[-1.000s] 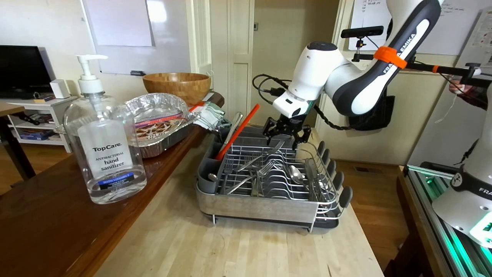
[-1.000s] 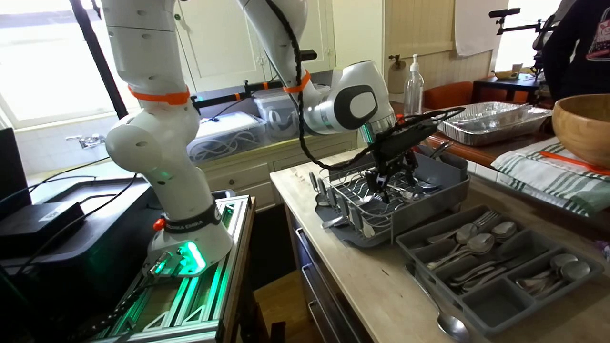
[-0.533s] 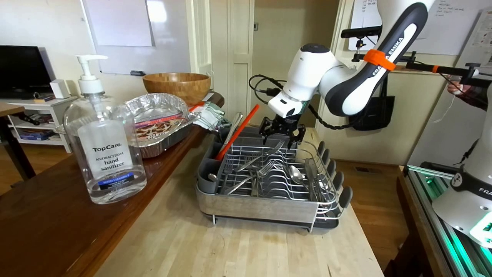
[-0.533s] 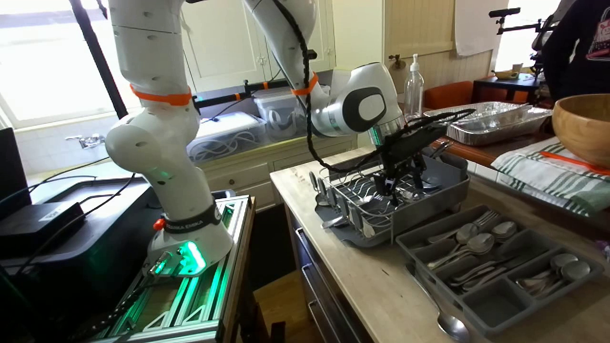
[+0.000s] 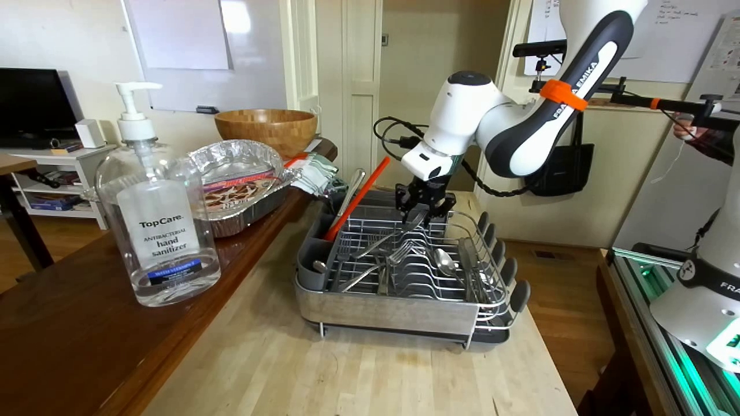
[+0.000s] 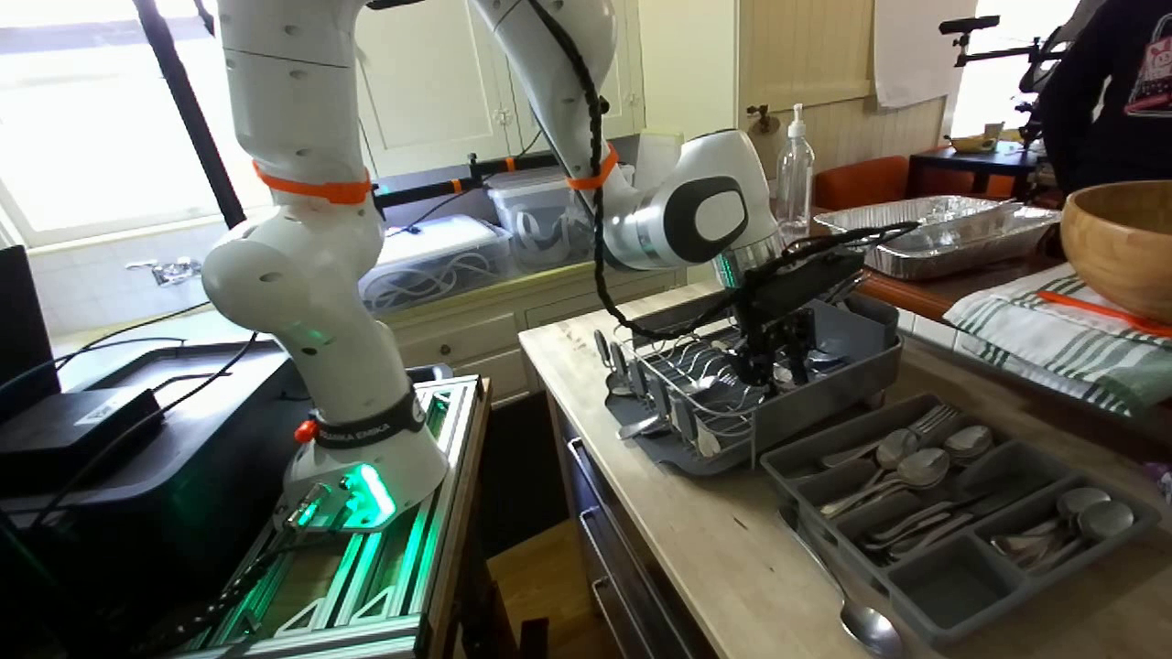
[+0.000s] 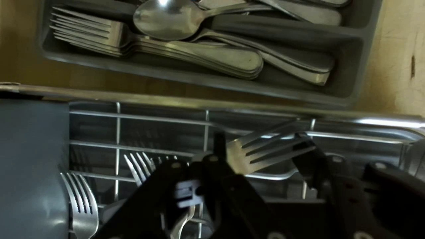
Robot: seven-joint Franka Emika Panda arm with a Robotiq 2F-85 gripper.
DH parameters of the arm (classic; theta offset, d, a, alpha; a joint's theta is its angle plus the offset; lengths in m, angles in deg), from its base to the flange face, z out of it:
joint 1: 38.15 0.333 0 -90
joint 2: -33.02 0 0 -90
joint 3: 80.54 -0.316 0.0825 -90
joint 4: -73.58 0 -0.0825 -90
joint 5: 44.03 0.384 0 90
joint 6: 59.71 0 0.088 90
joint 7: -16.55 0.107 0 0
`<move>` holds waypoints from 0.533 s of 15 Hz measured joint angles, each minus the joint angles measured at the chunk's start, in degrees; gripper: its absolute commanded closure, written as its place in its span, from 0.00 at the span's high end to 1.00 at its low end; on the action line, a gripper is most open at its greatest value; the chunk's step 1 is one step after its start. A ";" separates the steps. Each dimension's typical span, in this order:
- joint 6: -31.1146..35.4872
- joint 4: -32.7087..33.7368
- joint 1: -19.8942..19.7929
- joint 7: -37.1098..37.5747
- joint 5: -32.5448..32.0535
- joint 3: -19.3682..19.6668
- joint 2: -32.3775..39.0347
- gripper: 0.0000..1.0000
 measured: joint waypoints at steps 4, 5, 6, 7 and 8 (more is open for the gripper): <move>0.26 0.52 -0.21 -0.17 0.00 0.38 0.04 0.01; 0.28 0.66 -0.20 -0.17 0.00 0.41 0.02 0.00; 0.32 0.80 -0.23 -0.16 0.00 0.47 -0.01 0.01; 0.45 0.98 -0.29 0.02 0.02 0.58 -0.23 0.02; 0.45 0.83 -0.29 0.24 0.04 0.56 -0.40 0.02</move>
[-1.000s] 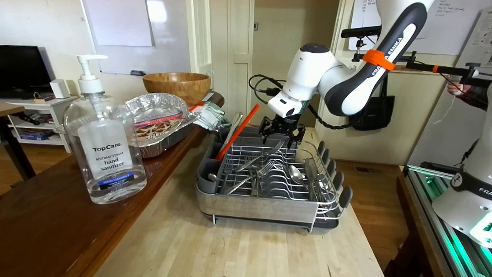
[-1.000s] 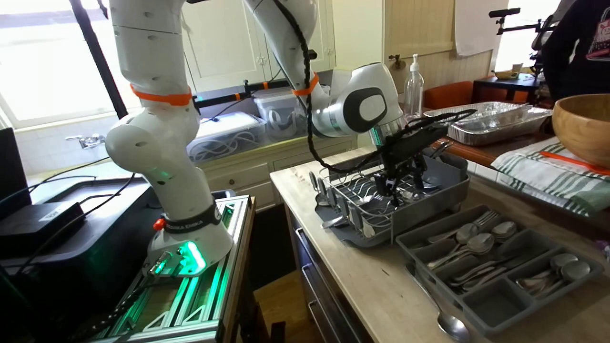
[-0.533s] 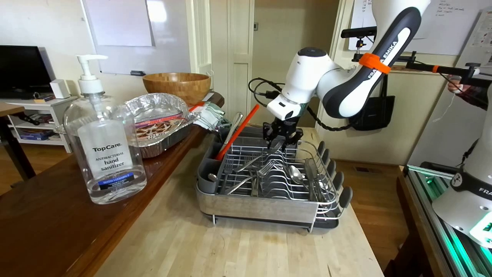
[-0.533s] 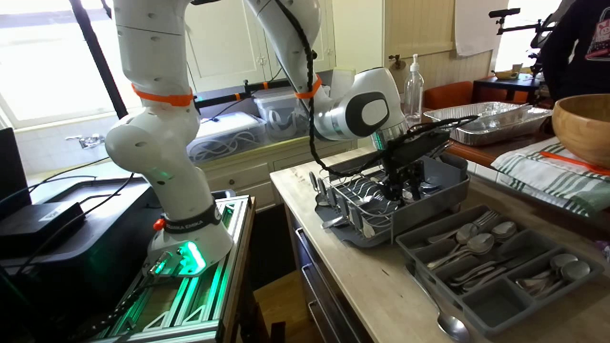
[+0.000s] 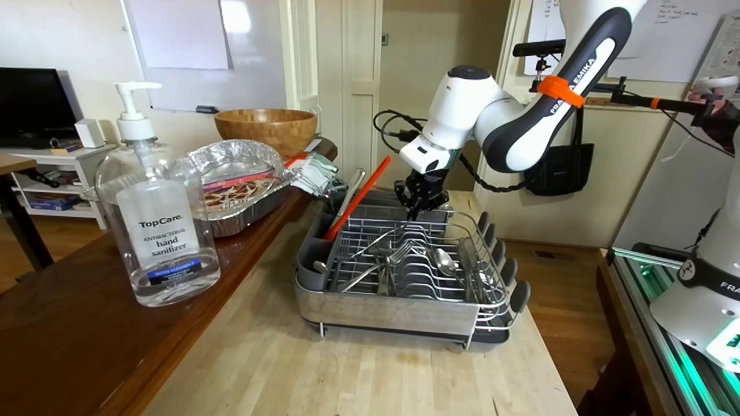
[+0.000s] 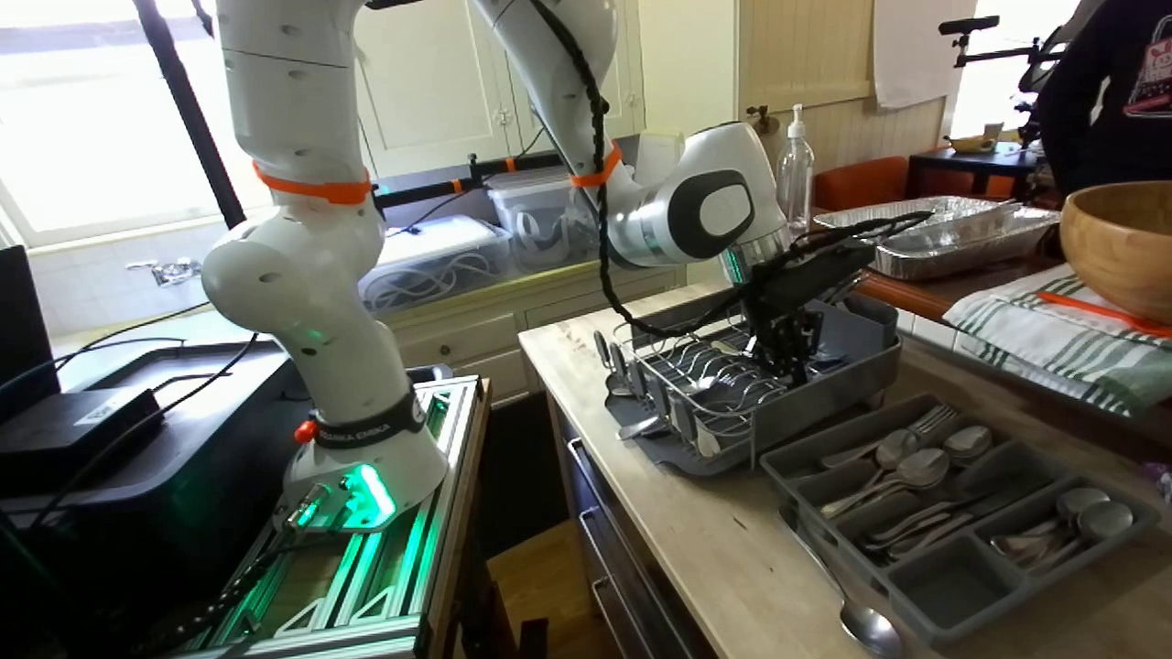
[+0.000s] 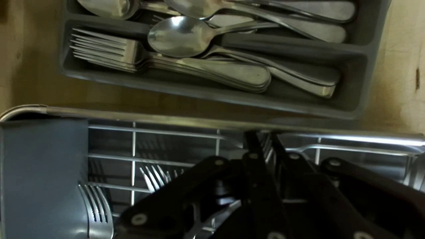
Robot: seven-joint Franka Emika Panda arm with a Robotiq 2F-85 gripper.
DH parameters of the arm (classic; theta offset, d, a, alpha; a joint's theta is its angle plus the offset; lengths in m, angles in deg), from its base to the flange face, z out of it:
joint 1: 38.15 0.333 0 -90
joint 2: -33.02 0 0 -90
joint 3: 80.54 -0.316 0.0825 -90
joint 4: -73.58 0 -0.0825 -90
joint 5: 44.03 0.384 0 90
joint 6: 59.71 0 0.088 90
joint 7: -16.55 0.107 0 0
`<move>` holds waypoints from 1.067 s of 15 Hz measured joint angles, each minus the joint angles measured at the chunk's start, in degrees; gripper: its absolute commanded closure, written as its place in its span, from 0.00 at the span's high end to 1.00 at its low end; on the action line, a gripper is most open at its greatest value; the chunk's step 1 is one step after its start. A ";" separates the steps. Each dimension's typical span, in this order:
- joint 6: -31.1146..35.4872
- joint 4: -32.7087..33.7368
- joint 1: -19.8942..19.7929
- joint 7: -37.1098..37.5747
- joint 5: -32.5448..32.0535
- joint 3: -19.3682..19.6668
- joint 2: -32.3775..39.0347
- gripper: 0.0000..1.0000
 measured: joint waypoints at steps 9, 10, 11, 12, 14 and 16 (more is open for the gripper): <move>-1.57 -2.77 -5.08 -15.42 12.73 -5.44 -4.87 0.02; -2.85 -2.92 -4.71 -15.42 12.72 -5.27 -6.21 0.02; -3.97 -2.98 -4.32 -15.42 12.72 -5.14 -7.39 0.02; -4.90 -3.05 -3.97 -15.42 12.72 -5.02 -8.42 0.02; -6.26 -3.22 -3.32 -15.41 12.72 -4.69 -10.15 0.31; -7.51 -3.35 -2.81 -16.34 13.13 -4.64 -11.17 0.40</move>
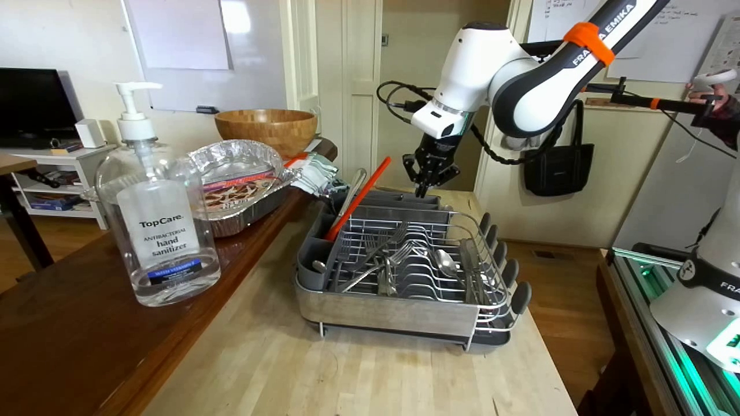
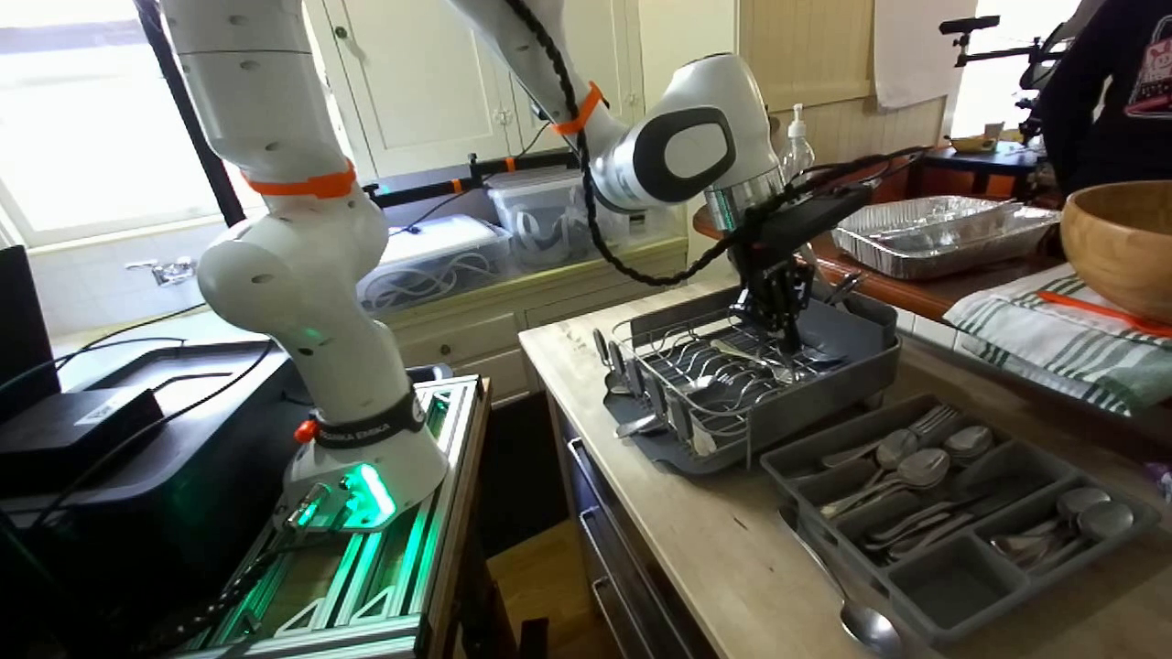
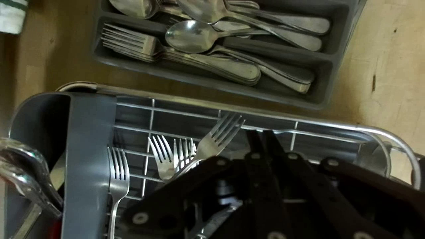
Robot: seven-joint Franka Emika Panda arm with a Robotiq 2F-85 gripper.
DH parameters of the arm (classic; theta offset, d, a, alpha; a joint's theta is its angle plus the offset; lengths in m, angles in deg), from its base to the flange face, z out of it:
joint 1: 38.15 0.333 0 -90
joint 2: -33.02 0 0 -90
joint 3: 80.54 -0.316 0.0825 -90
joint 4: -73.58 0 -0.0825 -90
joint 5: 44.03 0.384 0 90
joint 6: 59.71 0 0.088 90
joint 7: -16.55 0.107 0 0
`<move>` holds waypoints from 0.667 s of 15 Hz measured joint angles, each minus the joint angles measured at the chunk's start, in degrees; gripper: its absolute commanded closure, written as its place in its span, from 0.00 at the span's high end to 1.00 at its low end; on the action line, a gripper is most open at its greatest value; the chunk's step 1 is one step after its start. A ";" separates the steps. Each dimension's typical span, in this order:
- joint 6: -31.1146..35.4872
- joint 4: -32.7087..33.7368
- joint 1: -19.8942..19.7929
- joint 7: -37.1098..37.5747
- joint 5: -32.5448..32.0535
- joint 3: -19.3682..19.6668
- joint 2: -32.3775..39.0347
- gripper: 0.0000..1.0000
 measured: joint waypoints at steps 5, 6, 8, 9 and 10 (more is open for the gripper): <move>-0.20 -0.24 1.97 -0.44 0.95 -0.01 0.44 0.77; -0.09 -0.23 2.47 0.02 0.94 -0.02 0.86 0.86; -0.07 -0.09 3.29 1.56 0.86 -0.03 2.12 0.98; -0.07 0.01 3.56 2.61 0.86 -0.03 2.83 1.00; -0.07 0.17 3.79 4.18 0.86 -0.02 3.67 1.00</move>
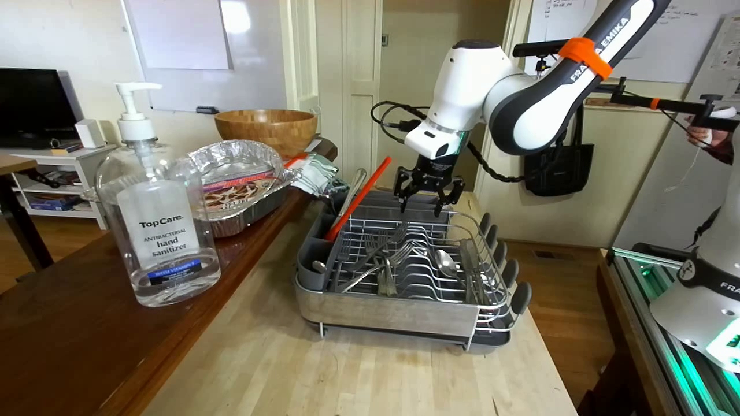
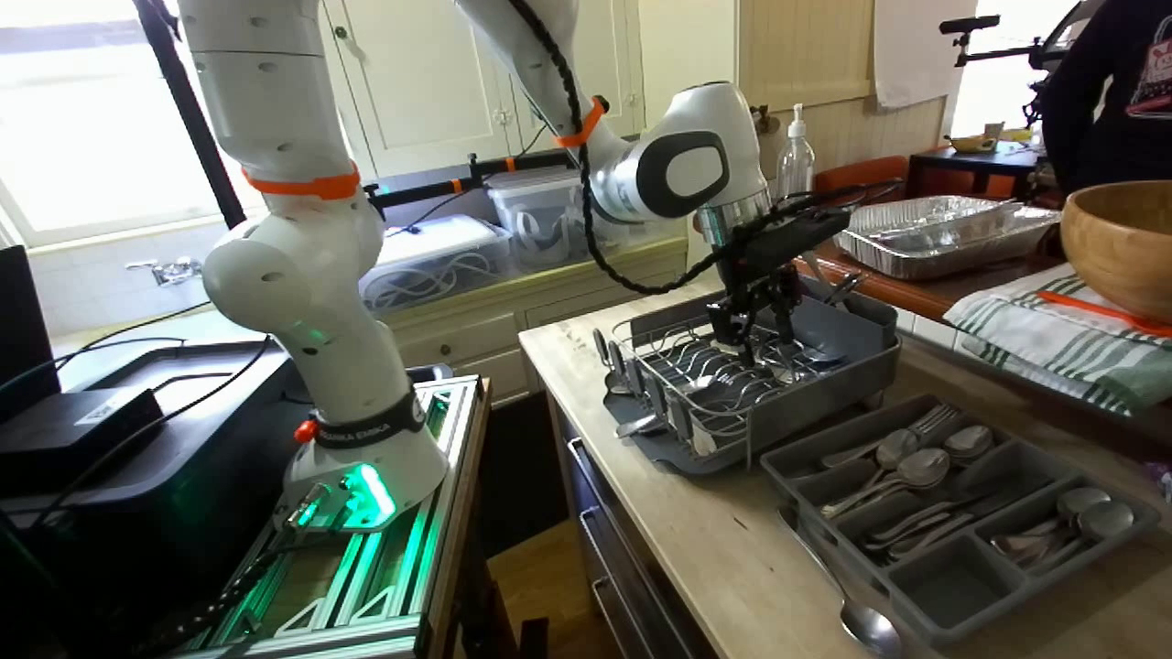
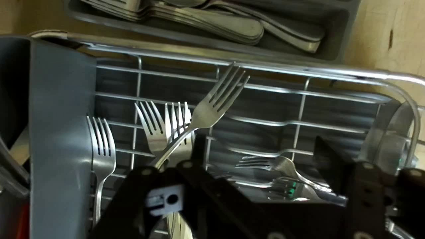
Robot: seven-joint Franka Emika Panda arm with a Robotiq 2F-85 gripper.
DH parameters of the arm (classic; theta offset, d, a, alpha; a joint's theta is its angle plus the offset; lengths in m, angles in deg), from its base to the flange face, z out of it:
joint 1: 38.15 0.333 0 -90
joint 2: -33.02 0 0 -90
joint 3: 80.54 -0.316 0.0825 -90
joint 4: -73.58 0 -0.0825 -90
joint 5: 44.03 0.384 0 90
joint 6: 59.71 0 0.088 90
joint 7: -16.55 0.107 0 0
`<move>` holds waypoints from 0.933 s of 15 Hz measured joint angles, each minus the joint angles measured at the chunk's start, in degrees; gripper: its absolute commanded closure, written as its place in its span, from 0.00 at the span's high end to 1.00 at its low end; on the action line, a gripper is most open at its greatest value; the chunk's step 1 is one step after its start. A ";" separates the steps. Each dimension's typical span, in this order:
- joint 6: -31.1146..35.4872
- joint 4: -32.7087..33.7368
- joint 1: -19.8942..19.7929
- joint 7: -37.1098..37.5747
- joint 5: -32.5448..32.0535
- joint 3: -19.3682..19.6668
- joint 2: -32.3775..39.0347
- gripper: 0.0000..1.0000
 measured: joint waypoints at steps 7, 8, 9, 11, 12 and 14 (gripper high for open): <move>0.57 2.27 1.41 8.38 -0.73 0.32 5.98 1.00; 0.61 2.92 1.43 8.88 -0.94 0.46 6.59 1.00; 0.59 3.75 1.43 9.08 -1.00 0.62 7.28 1.00; 0.32 5.40 1.25 8.54 -0.64 0.53 8.69 1.00; 0.30 5.96 1.22 8.39 -0.63 0.50 9.28 1.00; 0.54 6.22 1.30 8.68 -0.86 0.61 9.56 1.00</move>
